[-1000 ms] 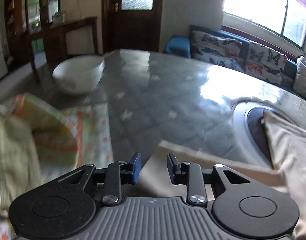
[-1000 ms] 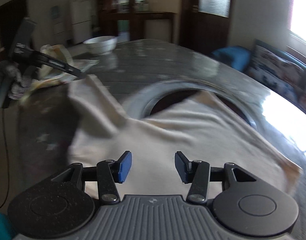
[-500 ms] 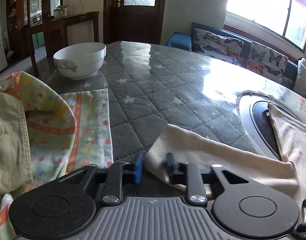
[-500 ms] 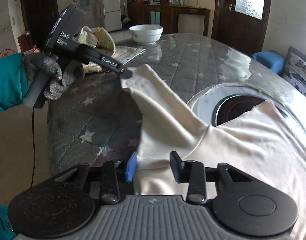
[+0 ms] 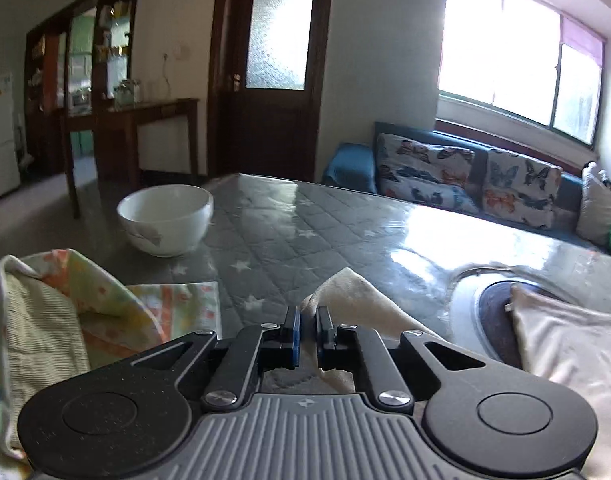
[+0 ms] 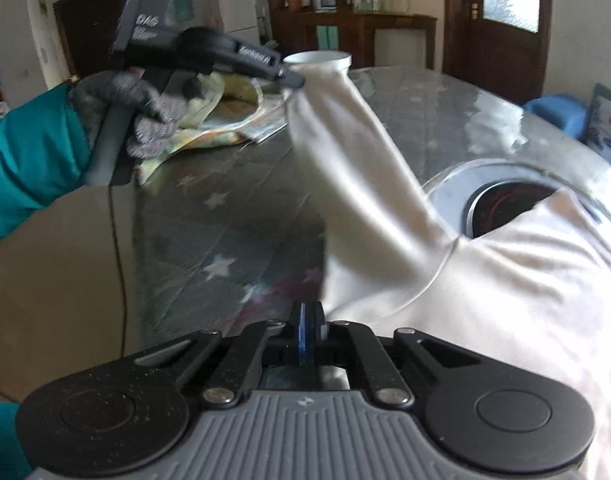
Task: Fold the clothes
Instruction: 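Lift the sleeve with the right gripper while the left gripper grasps the hem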
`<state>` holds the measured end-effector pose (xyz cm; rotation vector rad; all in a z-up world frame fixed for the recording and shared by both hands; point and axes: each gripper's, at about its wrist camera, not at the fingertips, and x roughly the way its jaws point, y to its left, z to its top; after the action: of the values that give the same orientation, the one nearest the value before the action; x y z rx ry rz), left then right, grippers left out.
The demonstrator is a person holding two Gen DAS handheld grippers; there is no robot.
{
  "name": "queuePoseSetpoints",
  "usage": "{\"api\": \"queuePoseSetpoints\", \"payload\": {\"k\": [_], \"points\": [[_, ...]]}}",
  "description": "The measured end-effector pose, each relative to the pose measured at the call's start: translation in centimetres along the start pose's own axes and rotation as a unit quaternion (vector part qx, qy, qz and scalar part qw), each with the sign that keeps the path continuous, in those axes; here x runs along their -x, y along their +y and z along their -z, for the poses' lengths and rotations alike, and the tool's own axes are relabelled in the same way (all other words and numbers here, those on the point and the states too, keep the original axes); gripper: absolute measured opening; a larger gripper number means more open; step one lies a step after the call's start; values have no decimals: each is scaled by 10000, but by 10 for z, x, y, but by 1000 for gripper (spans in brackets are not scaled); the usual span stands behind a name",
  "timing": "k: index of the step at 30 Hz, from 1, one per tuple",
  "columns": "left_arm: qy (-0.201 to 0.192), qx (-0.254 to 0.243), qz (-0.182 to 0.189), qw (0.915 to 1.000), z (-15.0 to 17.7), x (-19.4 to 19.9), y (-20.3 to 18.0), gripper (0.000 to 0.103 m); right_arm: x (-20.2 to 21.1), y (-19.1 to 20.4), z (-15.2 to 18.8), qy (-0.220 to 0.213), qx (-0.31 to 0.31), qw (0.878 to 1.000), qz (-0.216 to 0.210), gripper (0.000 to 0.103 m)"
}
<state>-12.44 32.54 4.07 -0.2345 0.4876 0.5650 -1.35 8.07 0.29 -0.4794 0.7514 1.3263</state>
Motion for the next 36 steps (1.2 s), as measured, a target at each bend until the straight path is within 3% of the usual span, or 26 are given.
{"api": "queuePoseSetpoints", "payload": {"k": [3,6,8,13,15,16,17,24,33,36], "points": [[-89,93,96,9999,3,8,2,8,0,5,3,-93,93,9999,28,2],[-135,-164,4,9998,-3,13,-4,8,4,4,-4,-226,77,9996,137,7],[-79,-112,28,9999,-8,9,-3,8,5,4,-9,-314,166,9989,294,19],[-93,-138,89,9998,-15,7,-8,8,-10,4,-9,-85,254,9989,393,34],[-99,-184,114,9997,-19,6,-11,8,-16,5,-6,-31,312,9979,559,31],[-102,-204,127,9997,-22,6,-12,8,-16,6,-5,-56,335,9977,586,24],[-122,-232,139,9996,-24,7,-14,8,-15,5,-5,-68,302,9979,571,9],[-235,-264,67,9994,-29,13,-12,9,9,-11,-3,-234,-295,9993,-58,7],[577,-291,-593,9961,12,-11,3,9,-3,5,5,-14,90,9999,-123,9],[784,-295,-718,9939,23,-15,6,9,-3,9,5,-45,163,9998,-128,16]]}}
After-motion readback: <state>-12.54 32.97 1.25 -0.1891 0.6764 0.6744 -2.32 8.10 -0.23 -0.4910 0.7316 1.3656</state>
